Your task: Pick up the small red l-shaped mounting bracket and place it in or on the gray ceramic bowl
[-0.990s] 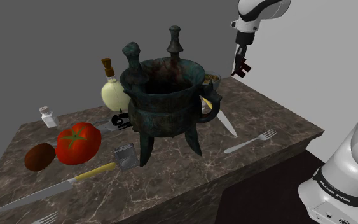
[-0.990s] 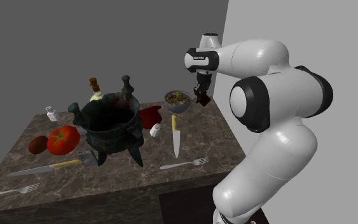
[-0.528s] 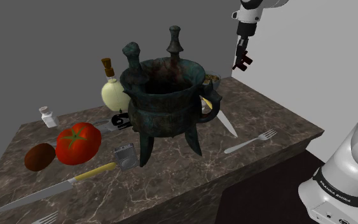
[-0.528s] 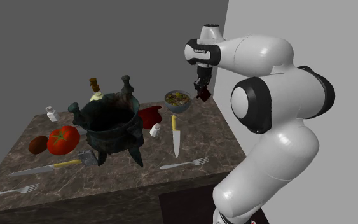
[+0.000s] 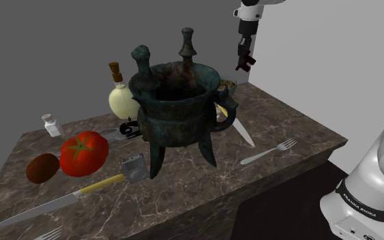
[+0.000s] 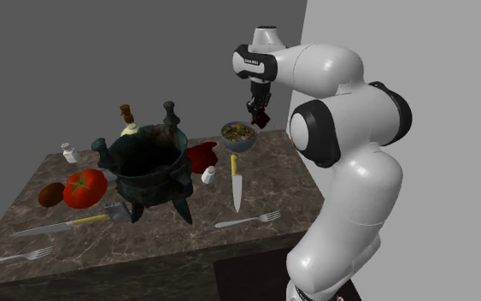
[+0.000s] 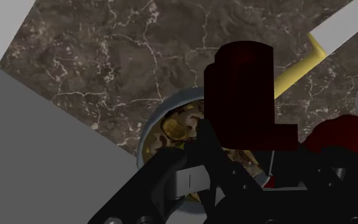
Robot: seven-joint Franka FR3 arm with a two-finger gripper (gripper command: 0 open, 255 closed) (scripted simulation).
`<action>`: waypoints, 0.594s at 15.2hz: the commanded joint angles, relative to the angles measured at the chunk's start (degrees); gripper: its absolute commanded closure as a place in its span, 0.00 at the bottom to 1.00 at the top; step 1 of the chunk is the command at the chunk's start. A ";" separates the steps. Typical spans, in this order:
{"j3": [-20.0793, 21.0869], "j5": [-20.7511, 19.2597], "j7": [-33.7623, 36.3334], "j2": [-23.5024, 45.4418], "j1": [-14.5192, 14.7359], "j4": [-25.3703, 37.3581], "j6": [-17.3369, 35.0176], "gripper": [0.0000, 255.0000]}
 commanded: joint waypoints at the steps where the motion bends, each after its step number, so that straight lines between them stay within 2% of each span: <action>1: 0.64 0.79 1.20 3.73 0.60 4.76 -1.07 1.00; 5: 1.76 2.24 3.38 12.13 1.41 16.00 -3.99 1.00; 6: 2.17 2.78 4.25 15.82 1.63 21.25 -5.57 1.00; 9: 2.24 2.77 4.18 15.63 1.71 18.67 -3.18 1.00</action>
